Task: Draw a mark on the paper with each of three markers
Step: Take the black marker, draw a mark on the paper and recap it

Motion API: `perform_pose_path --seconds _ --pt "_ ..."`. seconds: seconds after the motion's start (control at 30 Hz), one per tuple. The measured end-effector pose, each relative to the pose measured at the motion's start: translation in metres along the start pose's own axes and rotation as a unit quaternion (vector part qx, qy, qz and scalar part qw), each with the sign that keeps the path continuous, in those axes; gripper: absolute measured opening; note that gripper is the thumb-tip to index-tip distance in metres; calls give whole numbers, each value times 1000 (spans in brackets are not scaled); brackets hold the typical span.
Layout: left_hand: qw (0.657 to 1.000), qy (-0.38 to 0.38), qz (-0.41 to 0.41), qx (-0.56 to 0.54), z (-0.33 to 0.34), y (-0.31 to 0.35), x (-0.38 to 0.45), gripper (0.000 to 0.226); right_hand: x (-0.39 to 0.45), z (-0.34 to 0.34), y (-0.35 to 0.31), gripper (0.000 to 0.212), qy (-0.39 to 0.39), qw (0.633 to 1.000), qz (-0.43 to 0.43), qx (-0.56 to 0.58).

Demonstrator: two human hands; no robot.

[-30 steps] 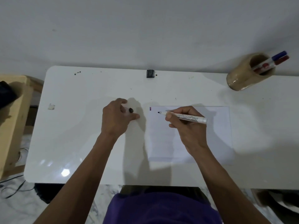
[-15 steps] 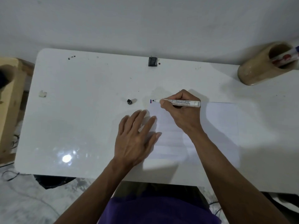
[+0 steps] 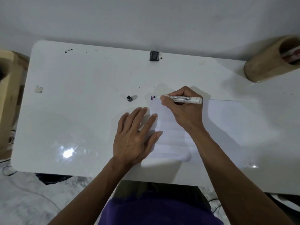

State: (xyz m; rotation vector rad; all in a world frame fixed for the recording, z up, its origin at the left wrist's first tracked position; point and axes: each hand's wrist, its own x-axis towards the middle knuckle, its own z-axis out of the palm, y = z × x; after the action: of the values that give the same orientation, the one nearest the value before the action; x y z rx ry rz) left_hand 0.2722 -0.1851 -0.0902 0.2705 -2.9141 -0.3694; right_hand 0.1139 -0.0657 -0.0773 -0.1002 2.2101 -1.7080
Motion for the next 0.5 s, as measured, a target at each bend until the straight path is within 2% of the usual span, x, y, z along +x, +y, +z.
perform_pose_path --seconds 0.5 --pt "1000 4 -5 -3 2 -1 -1 52 -1 -3 -2 26 -22 999 0 -28"
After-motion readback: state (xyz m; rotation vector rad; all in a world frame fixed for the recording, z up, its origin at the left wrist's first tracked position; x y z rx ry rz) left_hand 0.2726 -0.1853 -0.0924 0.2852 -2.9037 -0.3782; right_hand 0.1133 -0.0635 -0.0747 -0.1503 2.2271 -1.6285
